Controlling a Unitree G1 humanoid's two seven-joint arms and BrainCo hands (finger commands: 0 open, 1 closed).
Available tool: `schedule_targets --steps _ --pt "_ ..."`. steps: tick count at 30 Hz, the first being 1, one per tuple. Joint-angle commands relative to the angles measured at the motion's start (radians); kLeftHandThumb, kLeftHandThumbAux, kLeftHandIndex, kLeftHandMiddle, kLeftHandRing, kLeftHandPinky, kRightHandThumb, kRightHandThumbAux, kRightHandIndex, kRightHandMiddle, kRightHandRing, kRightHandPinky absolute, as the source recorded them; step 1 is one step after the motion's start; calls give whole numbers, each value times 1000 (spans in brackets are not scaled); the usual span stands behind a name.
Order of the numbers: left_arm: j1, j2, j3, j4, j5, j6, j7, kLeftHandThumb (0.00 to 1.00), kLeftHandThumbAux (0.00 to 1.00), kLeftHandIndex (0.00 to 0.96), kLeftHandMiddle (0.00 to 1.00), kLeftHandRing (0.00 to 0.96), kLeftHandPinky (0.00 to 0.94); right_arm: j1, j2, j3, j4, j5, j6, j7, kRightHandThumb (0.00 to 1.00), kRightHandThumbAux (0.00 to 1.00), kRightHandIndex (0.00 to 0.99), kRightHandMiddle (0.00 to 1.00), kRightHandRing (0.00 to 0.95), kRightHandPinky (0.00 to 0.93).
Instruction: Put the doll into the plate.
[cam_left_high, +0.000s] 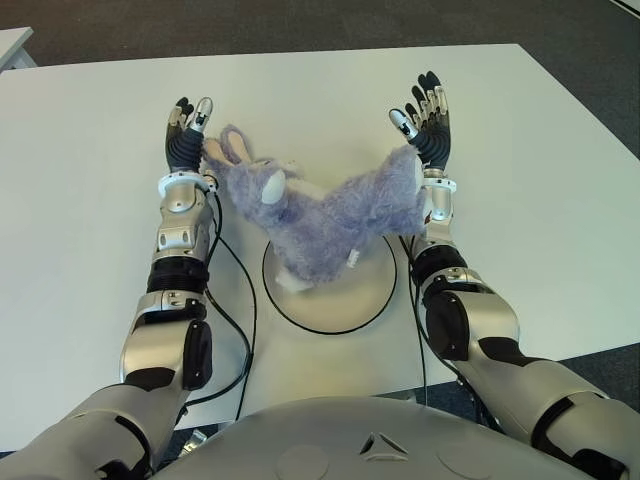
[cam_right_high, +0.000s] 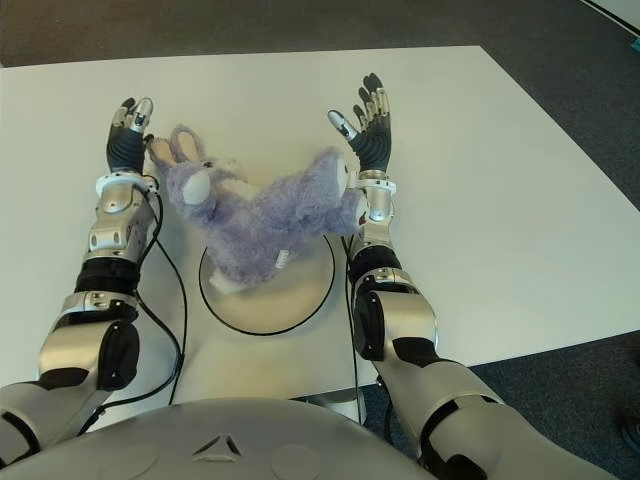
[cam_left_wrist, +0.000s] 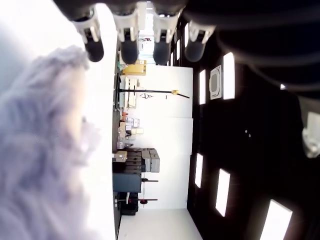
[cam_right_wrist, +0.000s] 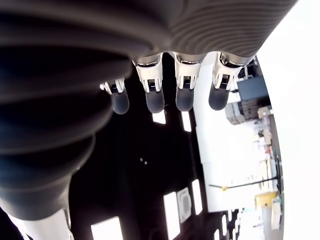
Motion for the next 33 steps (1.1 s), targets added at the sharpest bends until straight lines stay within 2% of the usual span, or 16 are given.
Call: schedule_targets --steps 1,14,21,33 --pt "1 -7 -9 22 -7 49 -18 0 447 0 71 36 0 59 5 2 32 1 0 -9 27 729 56 51 46 61" --pt "-14 -10 -8 42 -12 91 -26 0 436 0 62 29 0 52 -5 20 37 -12 46 -13 0 708 40 37 30 37" --pt "-23 -9 -11 65 -11 107 -35 0 429 0 58 33 0 21 -13 17 79 -1 110 8 0 709 28 26 14 10" --pt "-31 -15 -15 93 -2 106 -28 0 419 0 45 21 0 -30 -35 31 148 -25 177 2 0 701 16 4 0 0"
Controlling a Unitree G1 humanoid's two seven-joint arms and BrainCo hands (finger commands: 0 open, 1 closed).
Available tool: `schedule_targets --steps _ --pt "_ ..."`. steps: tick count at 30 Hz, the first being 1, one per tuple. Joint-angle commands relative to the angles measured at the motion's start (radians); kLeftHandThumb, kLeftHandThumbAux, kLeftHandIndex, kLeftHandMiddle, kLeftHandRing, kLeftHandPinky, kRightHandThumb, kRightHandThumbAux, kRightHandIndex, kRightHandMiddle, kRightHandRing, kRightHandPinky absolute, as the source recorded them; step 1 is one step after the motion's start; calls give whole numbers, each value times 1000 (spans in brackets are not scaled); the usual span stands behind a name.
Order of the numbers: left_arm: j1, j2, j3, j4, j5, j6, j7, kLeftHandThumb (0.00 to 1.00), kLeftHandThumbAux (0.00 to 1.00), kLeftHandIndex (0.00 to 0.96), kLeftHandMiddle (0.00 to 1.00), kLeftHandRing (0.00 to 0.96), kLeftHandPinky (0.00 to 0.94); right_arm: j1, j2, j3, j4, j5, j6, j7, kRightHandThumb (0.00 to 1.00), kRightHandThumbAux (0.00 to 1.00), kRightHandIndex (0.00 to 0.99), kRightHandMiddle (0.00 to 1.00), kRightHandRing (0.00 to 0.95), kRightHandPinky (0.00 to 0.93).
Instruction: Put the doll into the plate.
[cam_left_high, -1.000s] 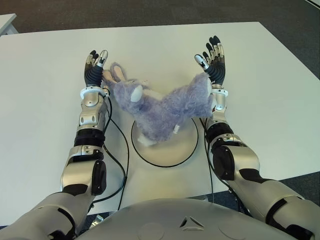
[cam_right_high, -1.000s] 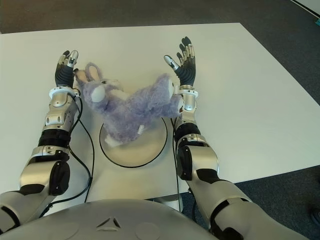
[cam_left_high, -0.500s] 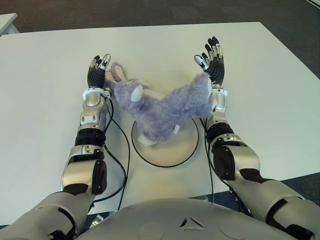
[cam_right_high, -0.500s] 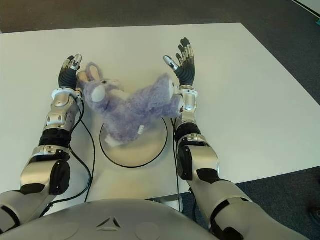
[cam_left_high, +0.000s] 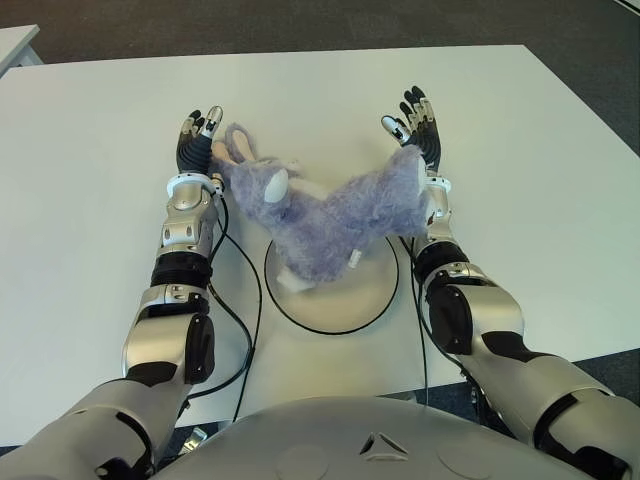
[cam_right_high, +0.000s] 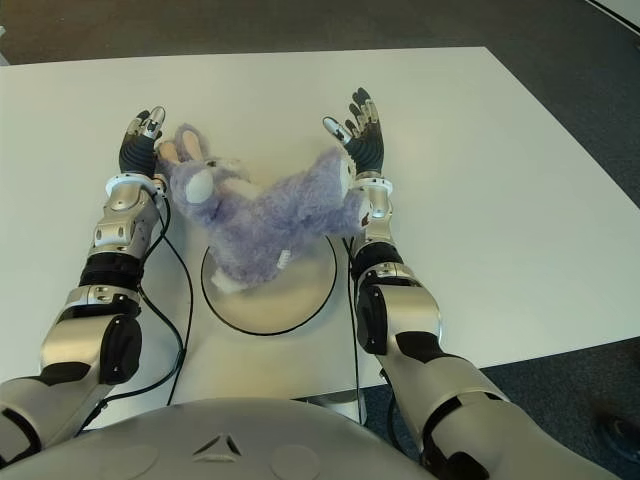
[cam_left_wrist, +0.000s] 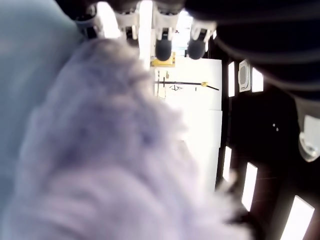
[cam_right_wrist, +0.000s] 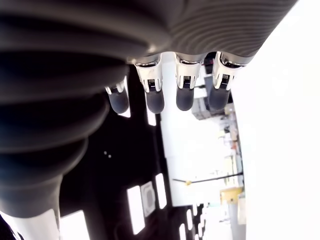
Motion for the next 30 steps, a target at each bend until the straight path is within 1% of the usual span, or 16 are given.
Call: schedule_targets --steps 1,10,20,30 --pt "4 -11 -13 34 3 25 -4 0 418 0 45 20 0 16 -6 7 43 -9 41 -3 0 700 16 4 0 0" --pt "0 -21 -13 42 7 32 13 0 404 0 50 24 0 -5 -7 12 72 -16 88 -9 0 686 7 7 0 0" --pt "-2 -30 -9 65 7 2 26 0 406 0 56 27 0 -29 -15 28 105 -39 163 -28 2 674 0 0 0 0" --pt "-2 -35 -13 71 12 -9 36 0 402 0 65 33 0 -39 -21 48 116 -63 216 -40 7 650 0 0 0 0"
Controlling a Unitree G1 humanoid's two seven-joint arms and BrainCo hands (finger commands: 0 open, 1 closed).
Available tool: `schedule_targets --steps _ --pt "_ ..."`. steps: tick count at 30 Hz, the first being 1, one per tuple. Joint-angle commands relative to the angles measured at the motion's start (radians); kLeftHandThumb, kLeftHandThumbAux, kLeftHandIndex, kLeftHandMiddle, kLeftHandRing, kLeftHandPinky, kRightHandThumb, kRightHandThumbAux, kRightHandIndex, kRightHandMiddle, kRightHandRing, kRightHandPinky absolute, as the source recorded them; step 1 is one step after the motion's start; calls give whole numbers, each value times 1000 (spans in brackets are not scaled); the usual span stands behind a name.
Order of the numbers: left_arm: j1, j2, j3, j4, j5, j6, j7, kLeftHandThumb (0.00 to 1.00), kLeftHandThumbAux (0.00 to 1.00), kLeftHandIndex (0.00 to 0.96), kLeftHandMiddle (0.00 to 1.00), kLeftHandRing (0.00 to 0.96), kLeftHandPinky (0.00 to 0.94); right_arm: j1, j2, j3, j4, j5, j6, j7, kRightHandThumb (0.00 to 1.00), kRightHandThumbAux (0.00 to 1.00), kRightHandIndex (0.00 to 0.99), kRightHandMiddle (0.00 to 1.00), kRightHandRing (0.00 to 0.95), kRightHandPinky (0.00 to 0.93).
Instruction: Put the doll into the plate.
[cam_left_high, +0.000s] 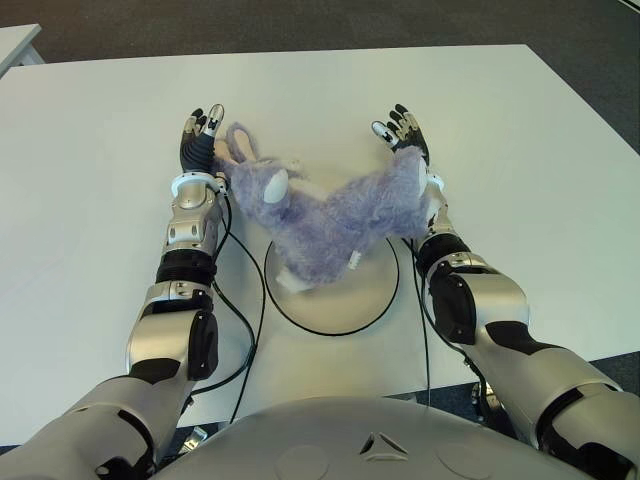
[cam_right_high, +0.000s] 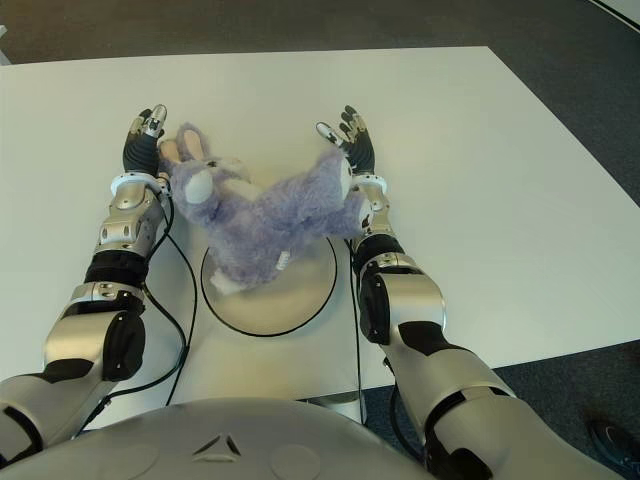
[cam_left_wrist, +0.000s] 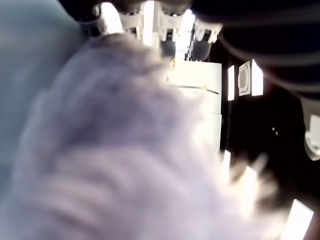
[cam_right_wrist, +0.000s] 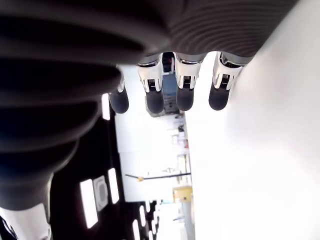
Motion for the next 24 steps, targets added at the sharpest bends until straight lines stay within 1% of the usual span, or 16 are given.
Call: schedule_targets --steps 1,24 --pt "18 -18 -14 33 10 24 11 0 402 0 64 32 0 19 2 12 36 -16 52 -12 7 650 0 0 0 0" --pt "24 -13 -17 35 17 23 3 0 407 0 63 29 0 29 3 27 48 -27 71 -33 0 658 0 0 0 0"
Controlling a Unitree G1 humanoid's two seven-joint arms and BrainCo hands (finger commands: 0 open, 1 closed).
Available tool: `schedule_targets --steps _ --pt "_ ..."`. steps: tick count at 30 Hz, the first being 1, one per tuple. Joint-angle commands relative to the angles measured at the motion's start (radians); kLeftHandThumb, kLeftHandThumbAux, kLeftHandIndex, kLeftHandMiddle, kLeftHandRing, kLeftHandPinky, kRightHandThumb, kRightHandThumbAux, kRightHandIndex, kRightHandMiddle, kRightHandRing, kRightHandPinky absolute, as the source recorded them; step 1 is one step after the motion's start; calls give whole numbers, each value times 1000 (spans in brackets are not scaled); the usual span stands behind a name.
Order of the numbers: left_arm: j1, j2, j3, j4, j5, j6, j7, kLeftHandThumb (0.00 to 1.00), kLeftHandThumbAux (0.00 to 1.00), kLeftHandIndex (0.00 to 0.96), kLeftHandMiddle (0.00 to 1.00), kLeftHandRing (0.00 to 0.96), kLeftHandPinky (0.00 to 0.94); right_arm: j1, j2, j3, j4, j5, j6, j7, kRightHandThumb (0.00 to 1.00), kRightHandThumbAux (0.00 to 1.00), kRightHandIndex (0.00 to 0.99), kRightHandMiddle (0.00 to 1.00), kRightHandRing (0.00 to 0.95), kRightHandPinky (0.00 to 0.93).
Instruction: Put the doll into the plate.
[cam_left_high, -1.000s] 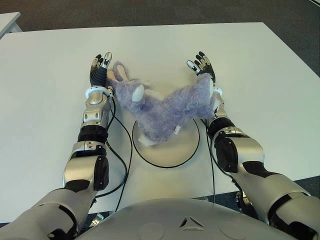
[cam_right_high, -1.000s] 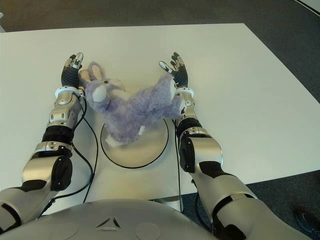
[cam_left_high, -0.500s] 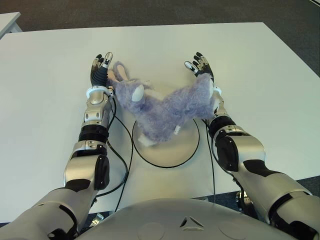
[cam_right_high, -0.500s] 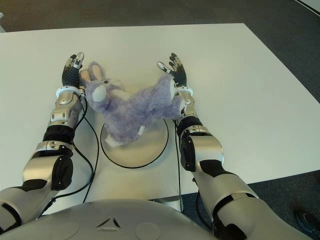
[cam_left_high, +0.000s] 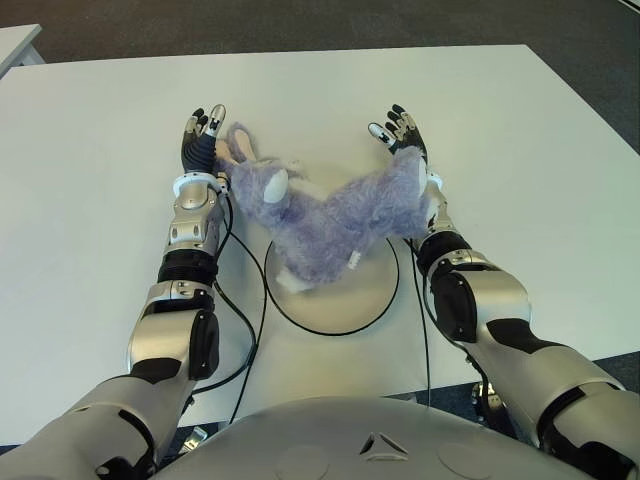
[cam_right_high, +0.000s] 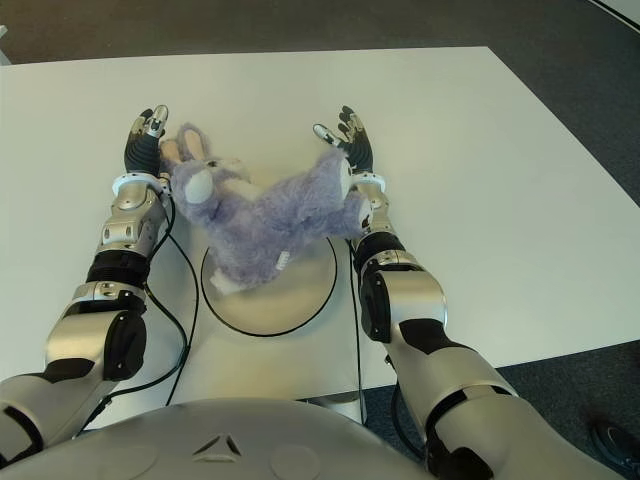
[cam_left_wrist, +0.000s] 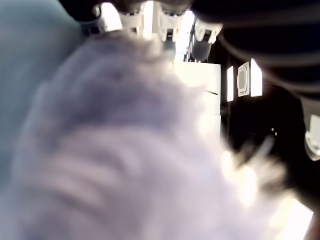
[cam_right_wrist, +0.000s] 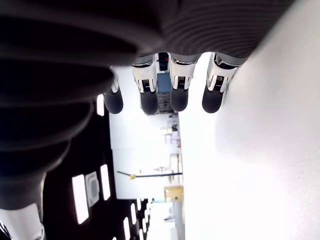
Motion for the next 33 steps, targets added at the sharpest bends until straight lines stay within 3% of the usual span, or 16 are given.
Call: schedule_targets --steps 1,33 --pt "26 -10 -14 25 7 26 -1 0 405 0 64 29 0 39 9 5 33 -11 51 -6 0 661 0 0 0 0" --pt "66 24 -40 4 -1 -15 -71 0 454 0 63 29 0 75 27 -24 7 12 -71 -55 3 758 0 7 1 21"
